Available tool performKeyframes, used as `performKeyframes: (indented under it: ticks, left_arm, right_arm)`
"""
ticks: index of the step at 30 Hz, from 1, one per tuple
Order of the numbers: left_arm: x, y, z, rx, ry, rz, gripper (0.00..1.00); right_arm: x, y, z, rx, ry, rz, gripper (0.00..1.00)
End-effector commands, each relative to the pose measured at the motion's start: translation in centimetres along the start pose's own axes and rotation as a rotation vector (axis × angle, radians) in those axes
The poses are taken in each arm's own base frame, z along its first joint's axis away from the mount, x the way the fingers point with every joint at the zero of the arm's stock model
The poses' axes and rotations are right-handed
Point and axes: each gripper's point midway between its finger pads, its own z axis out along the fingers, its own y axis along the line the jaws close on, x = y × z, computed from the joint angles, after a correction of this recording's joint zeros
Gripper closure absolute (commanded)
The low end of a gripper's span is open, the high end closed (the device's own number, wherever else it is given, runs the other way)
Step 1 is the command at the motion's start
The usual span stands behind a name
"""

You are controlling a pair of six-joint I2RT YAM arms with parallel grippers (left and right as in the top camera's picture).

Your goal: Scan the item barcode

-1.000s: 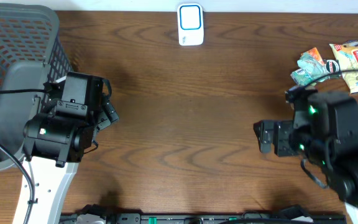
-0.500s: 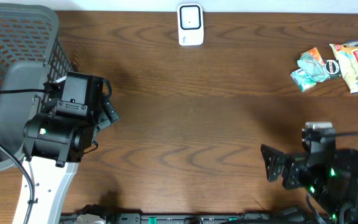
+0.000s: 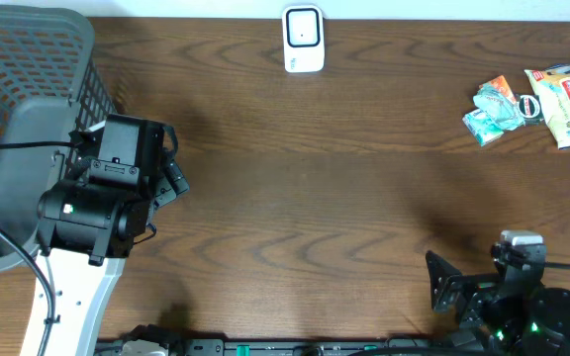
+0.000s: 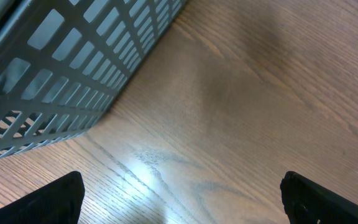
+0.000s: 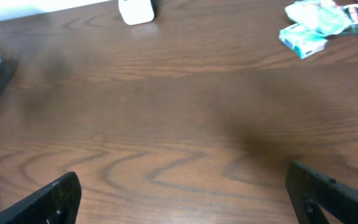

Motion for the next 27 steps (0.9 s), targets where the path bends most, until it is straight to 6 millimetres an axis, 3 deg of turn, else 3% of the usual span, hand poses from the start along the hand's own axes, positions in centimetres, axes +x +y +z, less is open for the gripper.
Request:
performKeyframes:
  ticks: [1,13,20,27]
  left_arm:
    - [-0.3,0.4,0.0,-0.019,-0.013,-0.009,0.00]
    - [-0.3,0.4,0.0,-0.019,-0.013,-0.009,0.00]
    - [-0.3,0.4,0.0,-0.019,-0.013,-0.009,0.00]
    - [-0.3,0.4,0.0,-0.019,-0.013,-0.009,0.00]
  right_arm:
    - [0.2,-1.2,0.1,0.054,-0.032,0.023,0.01]
    - [0.8,-2.0,1.4,0.061,-0.161,-0.014,0.01]
    - [0.8,-1.3,2.5,0.009,-0.239,-0.118,0.01]
    - [1.4,-1.7,4.7,0.007,-0.296,-0.132,0.01]
